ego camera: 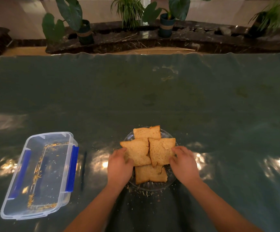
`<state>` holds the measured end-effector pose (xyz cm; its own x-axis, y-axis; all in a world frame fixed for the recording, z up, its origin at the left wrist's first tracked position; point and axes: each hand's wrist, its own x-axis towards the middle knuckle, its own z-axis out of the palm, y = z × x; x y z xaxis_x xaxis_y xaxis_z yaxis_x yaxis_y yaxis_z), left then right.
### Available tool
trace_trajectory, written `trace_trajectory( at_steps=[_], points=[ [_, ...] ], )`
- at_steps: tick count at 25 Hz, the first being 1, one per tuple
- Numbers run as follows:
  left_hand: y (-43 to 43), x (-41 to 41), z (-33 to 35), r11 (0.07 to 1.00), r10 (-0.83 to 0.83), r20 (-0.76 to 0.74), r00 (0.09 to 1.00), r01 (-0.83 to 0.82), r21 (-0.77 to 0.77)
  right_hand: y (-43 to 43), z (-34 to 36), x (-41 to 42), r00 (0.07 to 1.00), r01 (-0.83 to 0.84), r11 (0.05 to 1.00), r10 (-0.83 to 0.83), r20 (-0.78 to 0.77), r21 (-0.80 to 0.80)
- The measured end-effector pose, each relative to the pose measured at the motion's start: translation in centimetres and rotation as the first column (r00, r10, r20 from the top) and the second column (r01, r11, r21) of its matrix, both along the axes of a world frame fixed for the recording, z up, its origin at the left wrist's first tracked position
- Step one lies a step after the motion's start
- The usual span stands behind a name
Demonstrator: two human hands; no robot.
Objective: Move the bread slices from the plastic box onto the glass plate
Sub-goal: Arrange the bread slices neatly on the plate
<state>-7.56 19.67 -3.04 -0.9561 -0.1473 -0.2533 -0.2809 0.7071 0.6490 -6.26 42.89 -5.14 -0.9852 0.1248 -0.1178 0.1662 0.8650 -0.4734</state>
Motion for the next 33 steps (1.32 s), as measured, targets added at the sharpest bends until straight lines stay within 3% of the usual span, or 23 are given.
trace_trajectory(
  at_steps=[5,8,11,15,20,24,29,33],
  points=[
    [-0.4,0.3,-0.5,1.000,0.004,-0.022,1.000,-0.004,0.013,0.6,0.4,-0.5,0.997,0.009,1.000,-0.008,-0.071,0.001],
    [0.1,-1.7,0.0,0.996,-0.058,-0.100,0.993,0.050,-0.074,-0.4,1.7,-3.8,0.975,-0.130,0.989,0.141,-0.174,0.076],
    [1.4,-4.8,0.5,0.971,-0.197,-0.024,0.980,0.192,-0.139,-2.3,2.5,-8.0,0.950,-0.296,0.945,0.306,-0.059,0.137],
    [1.9,-6.6,0.1,0.952,-0.227,0.106,0.968,0.243,-0.186,-3.0,1.6,-10.7,0.902,-0.428,0.880,0.404,0.153,0.203],
    [1.5,-6.7,-0.9,0.907,-0.330,0.106,0.938,0.346,-0.239,-2.3,0.6,-9.7,0.909,-0.417,0.881,0.409,0.080,0.225],
    [1.6,-6.3,-0.9,0.931,-0.303,0.079,0.950,0.313,-0.189,-2.0,0.6,-9.4,0.914,-0.406,0.885,0.400,0.073,0.229],
    [1.1,-5.2,-0.6,0.990,-0.133,-0.001,0.991,0.133,-0.035,-1.5,0.7,-9.6,0.907,-0.422,0.892,0.412,0.088,0.164],
    [0.3,-3.4,-0.4,0.999,-0.008,-0.009,1.000,0.008,0.054,-0.3,0.5,-8.7,0.973,-0.232,0.972,0.231,0.011,0.035]
  ],
)
